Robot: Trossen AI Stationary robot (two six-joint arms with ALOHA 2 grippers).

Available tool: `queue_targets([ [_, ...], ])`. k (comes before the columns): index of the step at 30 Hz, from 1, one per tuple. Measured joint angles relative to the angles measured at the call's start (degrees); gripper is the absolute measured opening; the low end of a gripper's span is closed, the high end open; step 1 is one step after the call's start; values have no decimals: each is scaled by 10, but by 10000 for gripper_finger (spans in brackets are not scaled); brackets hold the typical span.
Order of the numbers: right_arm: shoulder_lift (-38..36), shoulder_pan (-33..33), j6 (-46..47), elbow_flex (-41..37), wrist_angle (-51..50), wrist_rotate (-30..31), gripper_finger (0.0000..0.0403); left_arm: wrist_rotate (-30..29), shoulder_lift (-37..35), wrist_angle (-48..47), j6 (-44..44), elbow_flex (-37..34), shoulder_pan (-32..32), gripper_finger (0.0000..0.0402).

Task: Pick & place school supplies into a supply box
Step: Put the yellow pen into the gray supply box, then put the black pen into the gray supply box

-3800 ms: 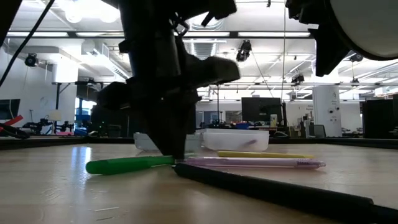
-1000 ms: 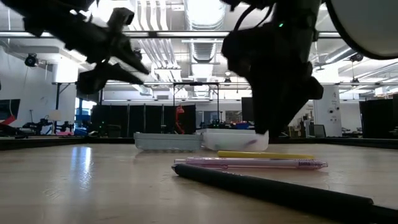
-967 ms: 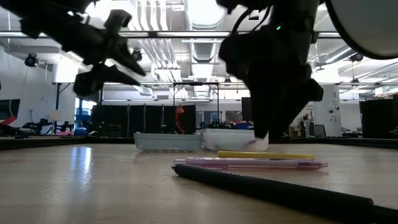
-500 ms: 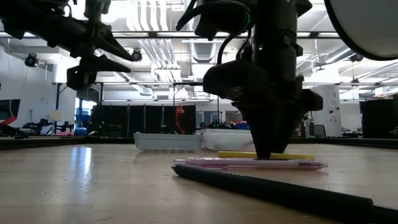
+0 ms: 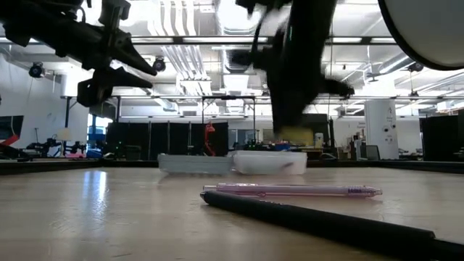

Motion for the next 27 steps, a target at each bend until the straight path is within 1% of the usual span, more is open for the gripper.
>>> queue_targets([
  [4,-60,-48,14,-16,15,46,16,0,11,2,-19,1,0,97],
  [8,-105,-105,-18,-19,40,50,16,1,25,1,-52,2,0,97],
  [10,-112,-129,-33,-20,45,46,14,1,32,2,-67,2,0,97],
  [13,-94,-175,-53,-32,67,21,14,1,43,6,-84,2,-9,97],
  [16,-70,-219,-54,-34,122,-36,20,1,56,30,-89,2,-26,97],
  [18,-51,-236,-54,-34,146,-65,40,1,63,39,-89,2,-40,97],
  [20,-35,-241,-55,-35,143,-76,69,1,75,53,-90,6,-54,97],
  [24,-33,-242,-81,-34,132,-79,132,1,107,51,-89,28,-76,97],
  [26,-34,-235,-107,-34,129,-78,159,1,126,46,-69,42,-87,98],
  [27,-37,-230,-121,-34,126,-78,171,3,139,47,-45,54,-93,98],
])
